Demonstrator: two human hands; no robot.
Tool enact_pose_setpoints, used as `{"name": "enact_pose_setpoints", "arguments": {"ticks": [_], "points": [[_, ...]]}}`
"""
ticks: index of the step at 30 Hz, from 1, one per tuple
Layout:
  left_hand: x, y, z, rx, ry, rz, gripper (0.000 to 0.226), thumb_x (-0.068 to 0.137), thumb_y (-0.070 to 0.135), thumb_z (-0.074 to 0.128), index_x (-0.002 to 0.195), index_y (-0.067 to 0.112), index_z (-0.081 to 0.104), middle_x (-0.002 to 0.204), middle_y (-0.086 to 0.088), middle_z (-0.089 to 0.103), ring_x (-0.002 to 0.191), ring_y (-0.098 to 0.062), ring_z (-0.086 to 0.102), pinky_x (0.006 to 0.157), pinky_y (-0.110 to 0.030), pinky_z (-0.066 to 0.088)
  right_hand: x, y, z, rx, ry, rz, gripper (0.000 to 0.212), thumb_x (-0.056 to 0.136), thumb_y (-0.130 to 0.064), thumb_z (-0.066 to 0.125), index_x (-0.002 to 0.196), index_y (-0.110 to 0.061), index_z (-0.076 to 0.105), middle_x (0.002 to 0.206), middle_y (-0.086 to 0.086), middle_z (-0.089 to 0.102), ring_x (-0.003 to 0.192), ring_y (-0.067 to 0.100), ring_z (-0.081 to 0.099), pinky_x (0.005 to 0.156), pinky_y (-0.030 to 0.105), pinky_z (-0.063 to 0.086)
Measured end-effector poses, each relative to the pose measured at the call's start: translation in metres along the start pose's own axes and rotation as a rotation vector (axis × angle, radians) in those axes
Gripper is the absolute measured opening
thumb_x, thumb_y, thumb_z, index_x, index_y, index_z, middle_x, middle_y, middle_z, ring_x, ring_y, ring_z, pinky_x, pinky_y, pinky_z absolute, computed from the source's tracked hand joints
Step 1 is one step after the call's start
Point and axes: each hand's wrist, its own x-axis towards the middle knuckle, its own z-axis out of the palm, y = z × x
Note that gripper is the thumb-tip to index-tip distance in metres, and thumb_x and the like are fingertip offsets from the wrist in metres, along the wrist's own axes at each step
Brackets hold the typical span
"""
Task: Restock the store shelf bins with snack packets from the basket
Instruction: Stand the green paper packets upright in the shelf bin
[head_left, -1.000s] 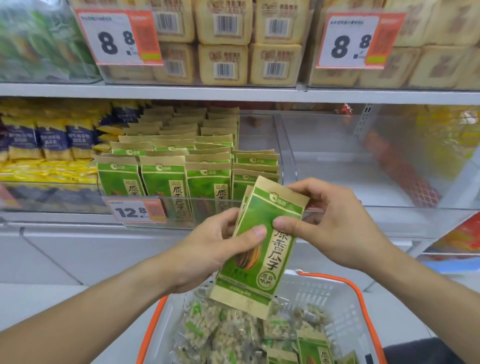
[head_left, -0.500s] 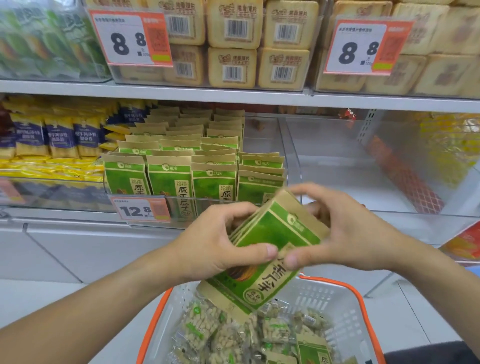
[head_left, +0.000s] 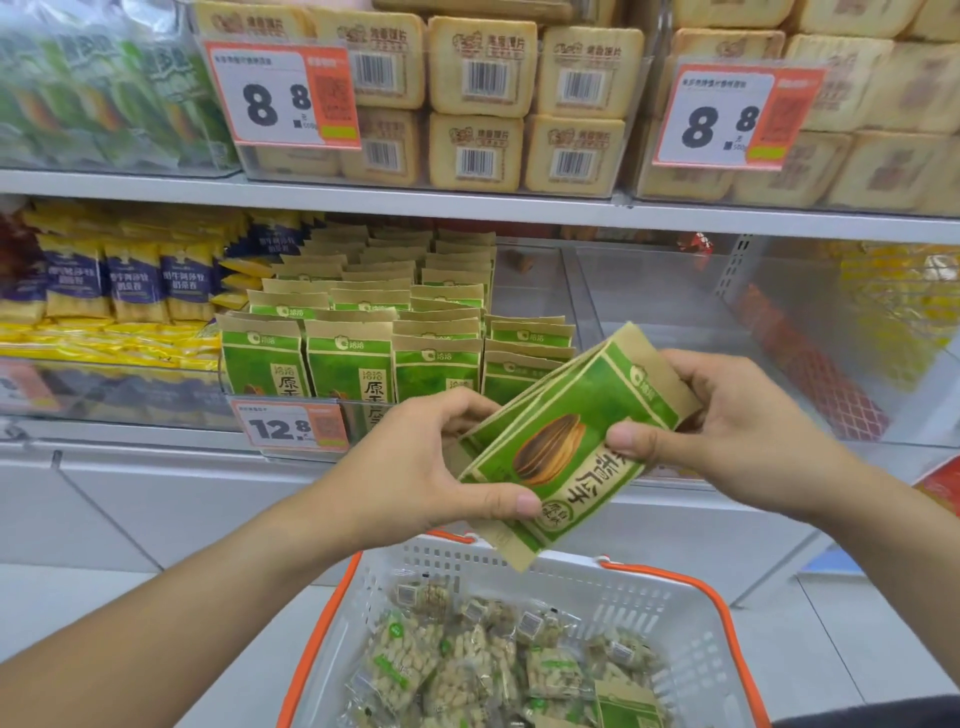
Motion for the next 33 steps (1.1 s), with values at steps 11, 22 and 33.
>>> {"name": "enact_pose_setpoints", "arguments": {"ticks": [11,22,33], "points": [[-0.004,0.006,0.003,-0.314,0.211,0.150,0.040,0.059,0.017,0.086,0.097,0.018,0.075,0.093,0.000,0.078,0.088,-0.017,0.075,0.074,-0.029,0.060,-0.009,-0.010,0.002,-0.006,0.040,-0.152,0.053,0.056,-0.014,0.088,0.105,-0.014,0.068,0.092,-0.009,0.078,0.082,0.007,0.075,0.069,0.015,0.056],[0.013,-0.015,0.003,0.451,0.577,0.441,0.040,0.087,0.034,0.060,0.123,0.016,0.061,0.128,0.007,0.058,0.131,-0.007,0.045,0.113,-0.028,0.033,0.000,-0.006,-0.037,-0.393,0.638,-0.631,0.052,0.075,-0.027,0.089,0.114,-0.015,0.058,0.112,-0.009,0.067,0.106,0.009,0.068,0.092,0.030,0.054],[0.030,-0.039,0.007,0.761,0.486,0.345,0.050,0.084,0.023,0.067,0.132,0.023,0.054,0.141,0.000,0.050,0.143,-0.021,0.033,0.123,-0.040,0.013,0.077,0.013,-0.020,-0.838,0.448,-0.601,0.041,0.083,-0.014,0.081,0.120,-0.010,0.063,0.110,0.003,0.071,0.097,0.022,0.065,0.079,0.041,0.055]]}}
